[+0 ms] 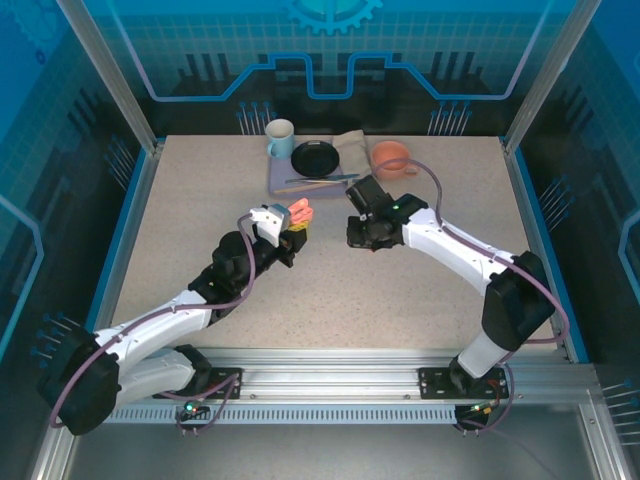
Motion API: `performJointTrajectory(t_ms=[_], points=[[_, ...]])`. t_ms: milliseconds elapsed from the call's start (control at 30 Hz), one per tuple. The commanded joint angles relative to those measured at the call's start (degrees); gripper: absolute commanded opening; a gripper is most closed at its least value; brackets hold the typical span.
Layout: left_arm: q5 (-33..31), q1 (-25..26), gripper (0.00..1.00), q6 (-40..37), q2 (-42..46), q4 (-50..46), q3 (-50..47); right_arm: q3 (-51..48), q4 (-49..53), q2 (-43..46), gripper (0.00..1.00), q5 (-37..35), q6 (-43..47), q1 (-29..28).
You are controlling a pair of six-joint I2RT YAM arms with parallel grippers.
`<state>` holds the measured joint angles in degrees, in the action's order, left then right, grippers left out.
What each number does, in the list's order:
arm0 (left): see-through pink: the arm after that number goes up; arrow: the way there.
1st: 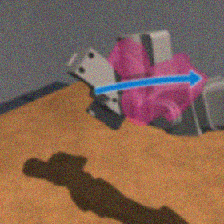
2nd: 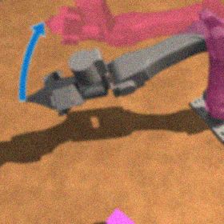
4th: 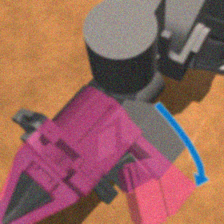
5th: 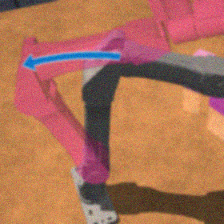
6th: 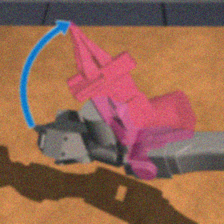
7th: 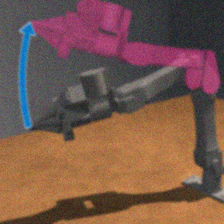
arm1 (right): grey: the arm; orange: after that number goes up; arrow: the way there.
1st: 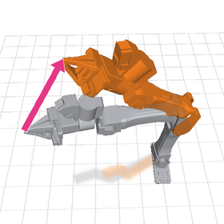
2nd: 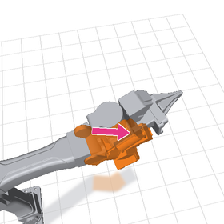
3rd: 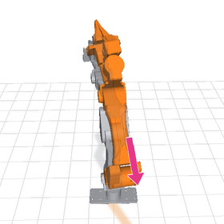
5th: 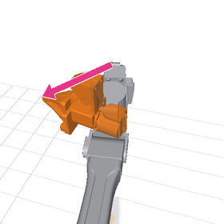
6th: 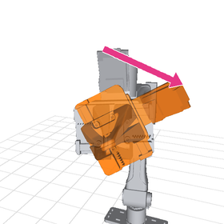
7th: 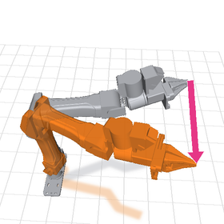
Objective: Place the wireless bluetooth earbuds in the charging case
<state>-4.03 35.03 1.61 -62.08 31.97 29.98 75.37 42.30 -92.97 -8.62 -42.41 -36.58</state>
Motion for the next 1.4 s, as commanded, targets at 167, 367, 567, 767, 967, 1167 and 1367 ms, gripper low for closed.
performJointTrajectory(t_ms=[167,367,567,767,967,1167,1367], points=[[1.04,-0.05,0.00,0.59,-0.57,2.13,0.19,-6.11,0.93,-6.67,0.20,-2.22,-5.39,-0.14],[1.30,-0.08,0.00,0.92,-0.98,2.59,0.18,-8.21,0.59,-10.91,0.21,-1.13,-16.21,-1.54],[1.39,-0.13,0.00,1.29,-1.20,3.21,-0.07,-7.32,1.47,-13.79,0.30,-1.81,-22.15,-2.99],[1.24,-0.07,0.00,1.21,-1.04,3.57,-0.27,-5.86,2.78,-14.00,0.43,-1.97,-20.78,-3.06],[1.03,-0.09,0.00,0.68,-0.23,3.39,-0.49,-5.72,0.64,-11.71,0.59,-1.17,-7.93,-2.95],[1.00,-0.11,0.00,0.40,0.38,3.10,-0.35,-7.53,-3.95,-10.64,0.64,1.36,12.71,-1.89],[0.92,-0.13,0.00,0.41,0.71,2.80,-0.20,-8.31,-5.05,-12.44,0.60,4.91,21.20,0.93]])
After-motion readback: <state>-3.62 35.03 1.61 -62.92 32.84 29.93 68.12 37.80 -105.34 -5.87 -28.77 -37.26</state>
